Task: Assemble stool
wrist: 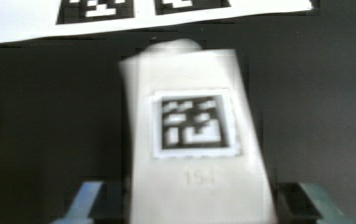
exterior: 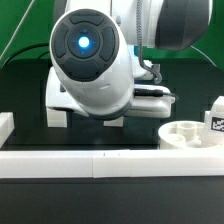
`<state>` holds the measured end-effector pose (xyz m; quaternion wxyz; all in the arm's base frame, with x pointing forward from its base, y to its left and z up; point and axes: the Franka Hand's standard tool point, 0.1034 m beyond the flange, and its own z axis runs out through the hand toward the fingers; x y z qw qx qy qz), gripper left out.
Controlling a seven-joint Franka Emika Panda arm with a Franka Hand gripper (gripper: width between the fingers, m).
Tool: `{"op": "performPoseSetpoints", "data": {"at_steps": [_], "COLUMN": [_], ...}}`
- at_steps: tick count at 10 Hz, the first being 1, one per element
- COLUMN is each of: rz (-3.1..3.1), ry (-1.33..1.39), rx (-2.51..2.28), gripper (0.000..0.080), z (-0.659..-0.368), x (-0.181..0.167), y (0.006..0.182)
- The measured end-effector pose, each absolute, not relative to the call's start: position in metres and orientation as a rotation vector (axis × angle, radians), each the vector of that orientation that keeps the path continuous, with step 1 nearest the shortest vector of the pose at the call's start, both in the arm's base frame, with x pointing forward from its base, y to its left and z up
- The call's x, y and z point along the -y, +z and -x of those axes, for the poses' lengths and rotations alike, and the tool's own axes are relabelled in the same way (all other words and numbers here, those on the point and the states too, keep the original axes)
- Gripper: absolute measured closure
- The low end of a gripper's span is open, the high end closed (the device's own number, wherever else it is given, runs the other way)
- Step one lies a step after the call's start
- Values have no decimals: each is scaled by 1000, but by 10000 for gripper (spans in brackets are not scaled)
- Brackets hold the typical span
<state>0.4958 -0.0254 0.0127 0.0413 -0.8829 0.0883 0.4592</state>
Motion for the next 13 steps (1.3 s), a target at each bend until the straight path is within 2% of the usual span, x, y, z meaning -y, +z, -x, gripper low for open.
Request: {"op": "performPoseSetpoints", "data": {"at_steps": [4, 5, 7, 8, 9, 10, 11, 13], "rz": [2702, 2698, 2712, 2724, 2717, 2753, 2827, 2905], "ry": [1405, 1398, 1324, 1305, 1352, 1372, 1241, 1002], "rx": [-274, -333, -451, -499, -471, -395, -397, -468], "gripper": [465, 465, 465, 465, 465, 465, 464, 464], "z": [-496, -501, -530, -537, -533, -529, -545, -550], "x": [27, 24, 16, 15, 19, 29, 28, 17], "y": [13, 17, 68, 83, 90, 77, 69, 79]}}
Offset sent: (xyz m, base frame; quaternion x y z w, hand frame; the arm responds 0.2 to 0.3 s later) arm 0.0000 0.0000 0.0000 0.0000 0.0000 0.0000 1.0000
